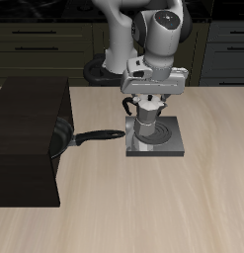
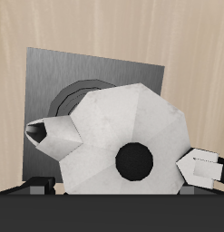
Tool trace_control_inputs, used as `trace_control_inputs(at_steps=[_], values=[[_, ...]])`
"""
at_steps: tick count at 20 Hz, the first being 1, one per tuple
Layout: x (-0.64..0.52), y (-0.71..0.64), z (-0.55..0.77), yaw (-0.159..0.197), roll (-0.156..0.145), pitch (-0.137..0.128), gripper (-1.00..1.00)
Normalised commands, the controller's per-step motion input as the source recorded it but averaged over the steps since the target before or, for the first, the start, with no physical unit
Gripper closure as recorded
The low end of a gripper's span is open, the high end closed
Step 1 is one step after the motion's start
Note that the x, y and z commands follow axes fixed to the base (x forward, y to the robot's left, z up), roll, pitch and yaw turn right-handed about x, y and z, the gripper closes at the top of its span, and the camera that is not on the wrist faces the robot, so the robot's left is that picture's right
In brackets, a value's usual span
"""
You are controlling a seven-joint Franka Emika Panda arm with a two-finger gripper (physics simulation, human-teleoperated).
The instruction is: Place the moka pot on the stove and turn on the stove
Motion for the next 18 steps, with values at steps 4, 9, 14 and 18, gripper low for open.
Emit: trace_control_inputs(at_steps=[4, 9, 14, 18], values=[[-0.07, 0.03, 0.18, 0.022, 0.026, -0.043, -1.00], [-0.12, 0.00, 0.15, 0.012, 0.005, -0.022, -1.00], [-0.15, 0.02, 0.13, 0.003, 0.012, -0.023, -1.00], [-0.15, -0.09, 0.20, -0.020, -0.017, -0.036, -1.00]])
